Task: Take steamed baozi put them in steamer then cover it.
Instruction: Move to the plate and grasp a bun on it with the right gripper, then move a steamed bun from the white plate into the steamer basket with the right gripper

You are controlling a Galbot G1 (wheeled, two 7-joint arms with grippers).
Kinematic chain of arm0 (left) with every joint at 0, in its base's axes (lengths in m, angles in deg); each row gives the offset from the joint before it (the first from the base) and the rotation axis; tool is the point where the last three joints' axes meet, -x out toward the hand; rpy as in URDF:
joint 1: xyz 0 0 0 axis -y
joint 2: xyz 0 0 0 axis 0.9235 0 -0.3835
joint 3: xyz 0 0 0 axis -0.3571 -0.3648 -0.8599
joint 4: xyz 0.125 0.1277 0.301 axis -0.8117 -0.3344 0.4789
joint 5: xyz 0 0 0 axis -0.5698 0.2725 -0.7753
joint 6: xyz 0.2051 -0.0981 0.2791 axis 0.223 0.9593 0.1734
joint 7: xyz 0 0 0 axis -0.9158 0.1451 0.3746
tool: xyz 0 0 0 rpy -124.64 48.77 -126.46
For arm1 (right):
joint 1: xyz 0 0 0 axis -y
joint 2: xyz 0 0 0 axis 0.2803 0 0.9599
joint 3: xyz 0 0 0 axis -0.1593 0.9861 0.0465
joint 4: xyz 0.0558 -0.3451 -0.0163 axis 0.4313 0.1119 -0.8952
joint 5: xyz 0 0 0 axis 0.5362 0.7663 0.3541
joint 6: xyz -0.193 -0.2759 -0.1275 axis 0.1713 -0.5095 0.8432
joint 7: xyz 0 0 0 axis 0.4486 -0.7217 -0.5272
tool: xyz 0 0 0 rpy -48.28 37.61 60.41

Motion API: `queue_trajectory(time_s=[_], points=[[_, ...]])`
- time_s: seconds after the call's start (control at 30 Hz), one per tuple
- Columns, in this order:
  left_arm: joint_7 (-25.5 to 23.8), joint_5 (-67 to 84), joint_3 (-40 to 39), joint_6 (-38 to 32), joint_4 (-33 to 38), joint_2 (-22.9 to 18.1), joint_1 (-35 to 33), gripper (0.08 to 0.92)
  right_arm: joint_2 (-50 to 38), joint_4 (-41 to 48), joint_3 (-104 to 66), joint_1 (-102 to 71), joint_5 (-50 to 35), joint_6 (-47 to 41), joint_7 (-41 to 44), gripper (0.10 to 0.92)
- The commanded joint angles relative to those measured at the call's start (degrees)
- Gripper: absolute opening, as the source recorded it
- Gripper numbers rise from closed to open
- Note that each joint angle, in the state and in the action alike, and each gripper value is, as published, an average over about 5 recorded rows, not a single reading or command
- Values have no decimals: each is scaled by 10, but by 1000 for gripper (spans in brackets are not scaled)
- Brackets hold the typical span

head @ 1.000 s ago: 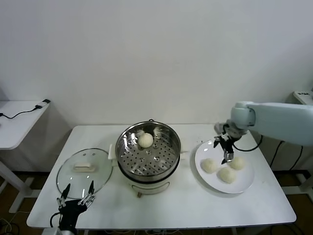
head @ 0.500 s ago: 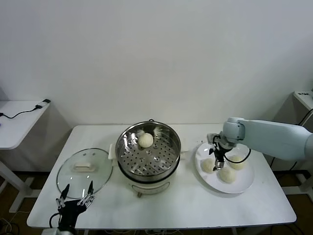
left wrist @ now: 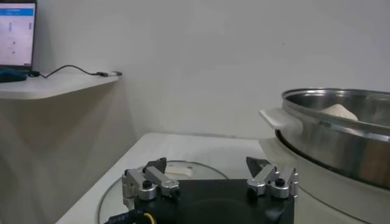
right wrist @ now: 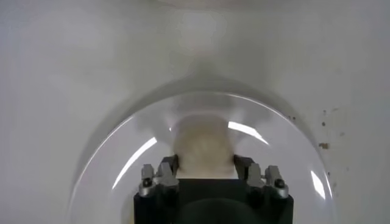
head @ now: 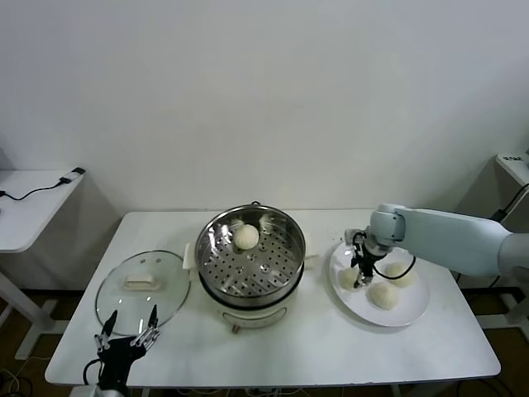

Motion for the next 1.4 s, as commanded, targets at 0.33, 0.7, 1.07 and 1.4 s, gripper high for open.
queue_trajectory(time_s=[0.33, 0.7, 1.07, 1.4], points=[[-1, -2, -3, 5, 13, 3, -3, 823, 22, -34, 127, 322, -106, 56, 121, 594], [-2, 0, -6, 8, 20, 8, -1, 823, 177, -183, 25, 429, -334, -66, 46, 600], [-2, -2, -6, 7, 27, 3, -6, 823, 336, -103, 20, 249, -275, -93, -34, 594], [-1, -2, -5, 4, 28, 0, -9, 823, 391, 8, 23, 145, -229, -92, -50, 594]])
